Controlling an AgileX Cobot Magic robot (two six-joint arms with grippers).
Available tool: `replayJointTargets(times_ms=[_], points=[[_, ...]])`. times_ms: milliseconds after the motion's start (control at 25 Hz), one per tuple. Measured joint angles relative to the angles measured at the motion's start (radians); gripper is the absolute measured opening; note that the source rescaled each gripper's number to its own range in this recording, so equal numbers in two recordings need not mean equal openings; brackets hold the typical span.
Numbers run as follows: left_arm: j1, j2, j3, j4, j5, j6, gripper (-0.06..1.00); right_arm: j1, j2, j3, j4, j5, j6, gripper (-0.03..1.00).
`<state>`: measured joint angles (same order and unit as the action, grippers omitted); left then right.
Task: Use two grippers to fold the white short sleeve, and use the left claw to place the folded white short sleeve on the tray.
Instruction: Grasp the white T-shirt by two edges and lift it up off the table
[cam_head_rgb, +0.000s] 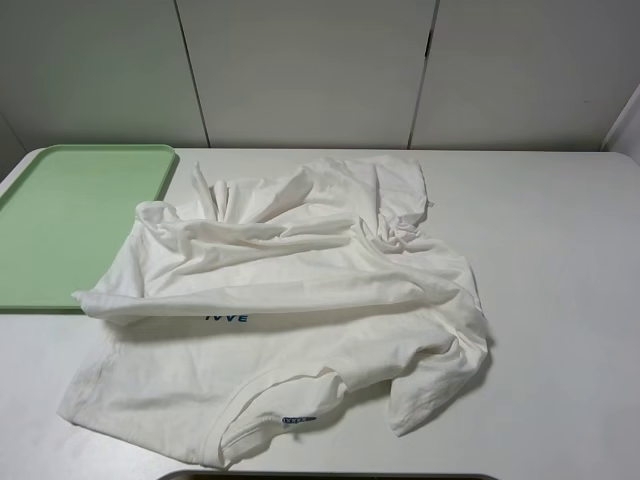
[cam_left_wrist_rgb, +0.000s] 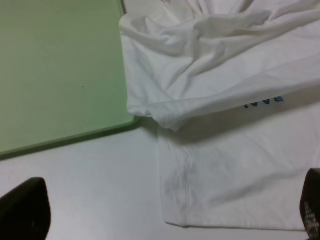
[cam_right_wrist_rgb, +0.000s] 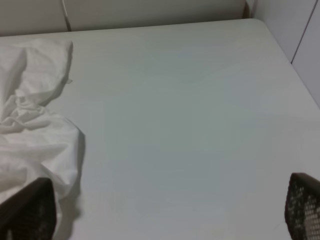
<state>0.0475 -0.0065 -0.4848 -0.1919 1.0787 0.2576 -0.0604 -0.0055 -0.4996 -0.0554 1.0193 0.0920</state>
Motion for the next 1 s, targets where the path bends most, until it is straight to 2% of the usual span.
replayJointTargets(times_ms=[1000], points=[[0.000,0.000,0.000,0.000,0.000,0.000,1.00,0.000,0.000,0.000,0.000,0.000,0.000,1.00]])
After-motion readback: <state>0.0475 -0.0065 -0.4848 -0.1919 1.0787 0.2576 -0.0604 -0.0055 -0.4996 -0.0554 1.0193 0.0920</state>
